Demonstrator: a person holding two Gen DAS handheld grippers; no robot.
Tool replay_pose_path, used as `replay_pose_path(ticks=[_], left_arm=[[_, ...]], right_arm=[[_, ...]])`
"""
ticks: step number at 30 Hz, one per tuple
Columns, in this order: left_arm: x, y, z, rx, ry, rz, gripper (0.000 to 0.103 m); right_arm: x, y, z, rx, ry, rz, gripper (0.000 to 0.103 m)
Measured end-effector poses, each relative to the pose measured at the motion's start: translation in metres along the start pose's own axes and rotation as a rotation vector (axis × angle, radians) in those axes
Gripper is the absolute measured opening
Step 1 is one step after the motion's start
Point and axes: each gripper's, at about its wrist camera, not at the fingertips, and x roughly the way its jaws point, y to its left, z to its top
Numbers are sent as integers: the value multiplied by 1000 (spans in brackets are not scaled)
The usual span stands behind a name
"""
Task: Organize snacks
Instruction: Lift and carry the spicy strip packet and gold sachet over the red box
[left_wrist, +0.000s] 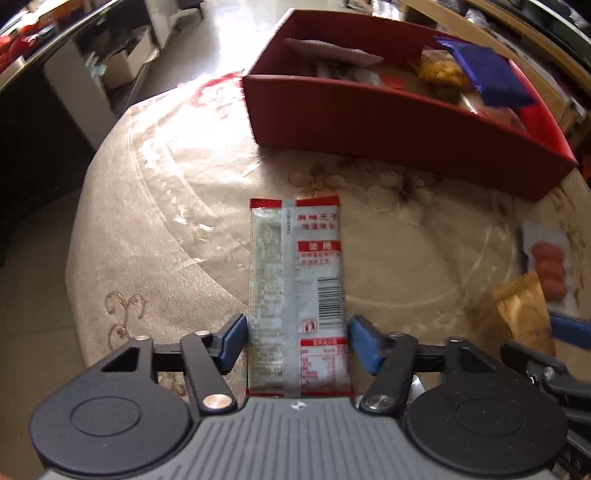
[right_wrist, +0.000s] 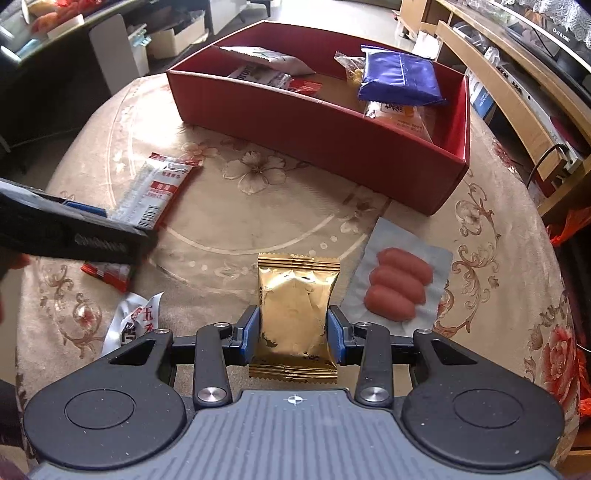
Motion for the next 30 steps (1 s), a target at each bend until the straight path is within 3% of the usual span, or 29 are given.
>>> replay_pose_path(ticks=[2, 7, 11, 30], left_arm=[[1, 3, 6, -20, 4, -9, 53], [-4, -1, 4, -3, -14, 5, 43], [-12, -3, -1, 4, -18, -1, 42], [-60, -25, -1, 84, -181, 40, 42]], right_arm=[[-1, 0, 0, 4, -3, 3, 47], [-3, -3, 2, 13, -11, 7, 47], [-9, -5, 5, 20, -36, 9, 47], [-25, -11, 16, 34, -136, -49, 47]])
